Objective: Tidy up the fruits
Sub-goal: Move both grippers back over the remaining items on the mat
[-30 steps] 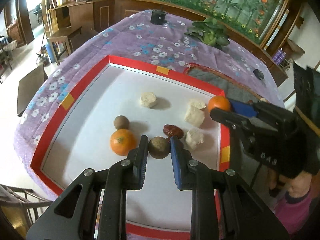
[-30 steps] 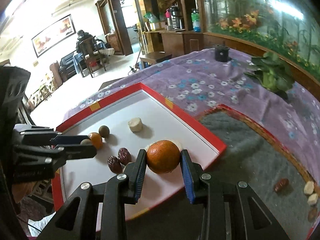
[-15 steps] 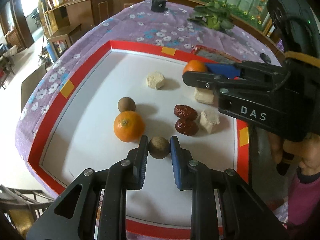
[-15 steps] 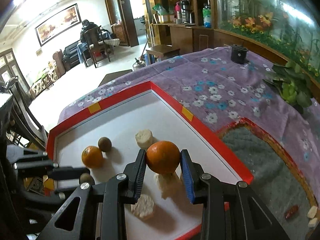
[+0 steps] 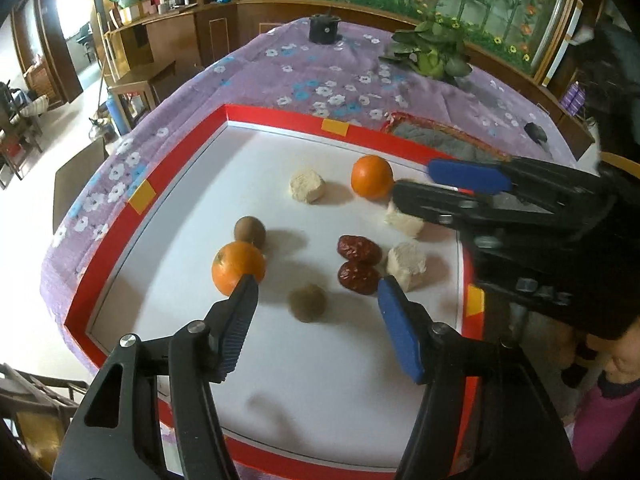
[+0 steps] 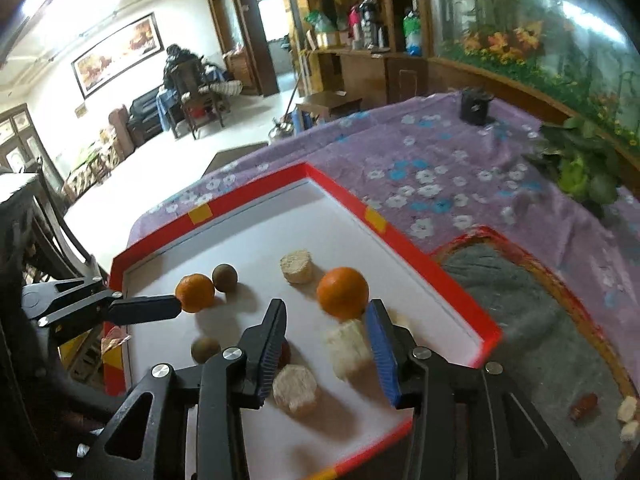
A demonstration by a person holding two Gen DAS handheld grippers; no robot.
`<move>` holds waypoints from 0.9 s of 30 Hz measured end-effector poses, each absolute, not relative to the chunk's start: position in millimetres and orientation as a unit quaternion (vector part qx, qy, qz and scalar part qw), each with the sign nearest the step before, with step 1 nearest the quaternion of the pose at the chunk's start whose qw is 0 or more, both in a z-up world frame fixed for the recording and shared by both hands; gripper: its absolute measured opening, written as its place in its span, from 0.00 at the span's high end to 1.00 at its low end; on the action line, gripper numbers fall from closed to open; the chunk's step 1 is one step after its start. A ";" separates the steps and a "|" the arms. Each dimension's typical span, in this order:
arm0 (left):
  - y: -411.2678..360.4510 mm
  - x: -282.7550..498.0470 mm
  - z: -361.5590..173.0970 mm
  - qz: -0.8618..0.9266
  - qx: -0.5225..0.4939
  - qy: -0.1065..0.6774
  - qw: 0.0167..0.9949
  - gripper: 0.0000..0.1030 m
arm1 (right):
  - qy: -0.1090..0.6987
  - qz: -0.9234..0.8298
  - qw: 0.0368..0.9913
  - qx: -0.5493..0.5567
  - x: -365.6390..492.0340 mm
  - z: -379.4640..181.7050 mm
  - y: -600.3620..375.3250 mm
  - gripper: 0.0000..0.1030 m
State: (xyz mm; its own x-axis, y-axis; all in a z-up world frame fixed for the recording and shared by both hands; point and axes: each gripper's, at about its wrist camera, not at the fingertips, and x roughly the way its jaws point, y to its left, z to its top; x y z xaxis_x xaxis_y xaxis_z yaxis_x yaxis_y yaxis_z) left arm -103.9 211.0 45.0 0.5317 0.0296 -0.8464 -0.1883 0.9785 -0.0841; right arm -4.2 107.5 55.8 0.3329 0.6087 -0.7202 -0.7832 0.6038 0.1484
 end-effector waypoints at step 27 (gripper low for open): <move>39.3 -8.4 57.0 -0.069 -0.016 0.497 0.865 0.39 | 0.408 0.222 0.886 0.001 -4.6 36.3 -160.2 0.57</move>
